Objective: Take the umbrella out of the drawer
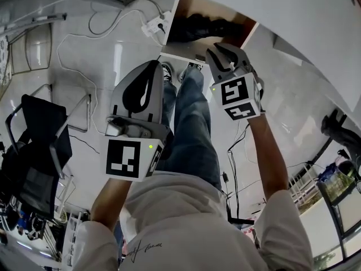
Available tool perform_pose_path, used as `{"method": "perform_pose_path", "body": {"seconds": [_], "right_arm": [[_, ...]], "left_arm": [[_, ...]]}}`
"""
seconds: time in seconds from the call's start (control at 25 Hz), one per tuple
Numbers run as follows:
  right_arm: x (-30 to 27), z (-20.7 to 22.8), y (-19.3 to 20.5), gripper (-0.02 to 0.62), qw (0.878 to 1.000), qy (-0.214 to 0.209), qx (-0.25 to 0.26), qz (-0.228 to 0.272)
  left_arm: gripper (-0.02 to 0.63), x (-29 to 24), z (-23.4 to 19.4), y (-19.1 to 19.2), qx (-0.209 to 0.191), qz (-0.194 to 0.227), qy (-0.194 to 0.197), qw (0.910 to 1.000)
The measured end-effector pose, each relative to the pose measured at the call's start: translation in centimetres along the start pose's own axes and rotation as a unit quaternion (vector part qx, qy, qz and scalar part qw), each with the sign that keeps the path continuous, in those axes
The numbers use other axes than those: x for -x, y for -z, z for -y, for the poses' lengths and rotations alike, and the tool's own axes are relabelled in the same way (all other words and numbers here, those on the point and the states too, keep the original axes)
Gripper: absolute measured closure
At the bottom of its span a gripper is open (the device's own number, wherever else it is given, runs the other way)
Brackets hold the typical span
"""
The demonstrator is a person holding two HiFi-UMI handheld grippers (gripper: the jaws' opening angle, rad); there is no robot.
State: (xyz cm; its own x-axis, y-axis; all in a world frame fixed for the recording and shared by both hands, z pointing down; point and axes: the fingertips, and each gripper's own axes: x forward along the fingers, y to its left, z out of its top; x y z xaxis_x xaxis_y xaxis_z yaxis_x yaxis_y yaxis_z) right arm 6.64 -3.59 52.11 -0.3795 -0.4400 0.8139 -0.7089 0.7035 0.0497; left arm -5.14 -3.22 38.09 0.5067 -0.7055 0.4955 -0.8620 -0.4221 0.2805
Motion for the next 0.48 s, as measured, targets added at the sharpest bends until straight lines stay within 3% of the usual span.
{"method": "perform_pose_path", "body": {"seconds": [0.48], "right_arm": [[-4.0,0.4,3.5,0.482,0.997,-0.014,0.045,-0.054]], "left_arm": [[0.588,-0.7,-0.2,1.6,0.01,-0.011,-0.003,0.9999]]}}
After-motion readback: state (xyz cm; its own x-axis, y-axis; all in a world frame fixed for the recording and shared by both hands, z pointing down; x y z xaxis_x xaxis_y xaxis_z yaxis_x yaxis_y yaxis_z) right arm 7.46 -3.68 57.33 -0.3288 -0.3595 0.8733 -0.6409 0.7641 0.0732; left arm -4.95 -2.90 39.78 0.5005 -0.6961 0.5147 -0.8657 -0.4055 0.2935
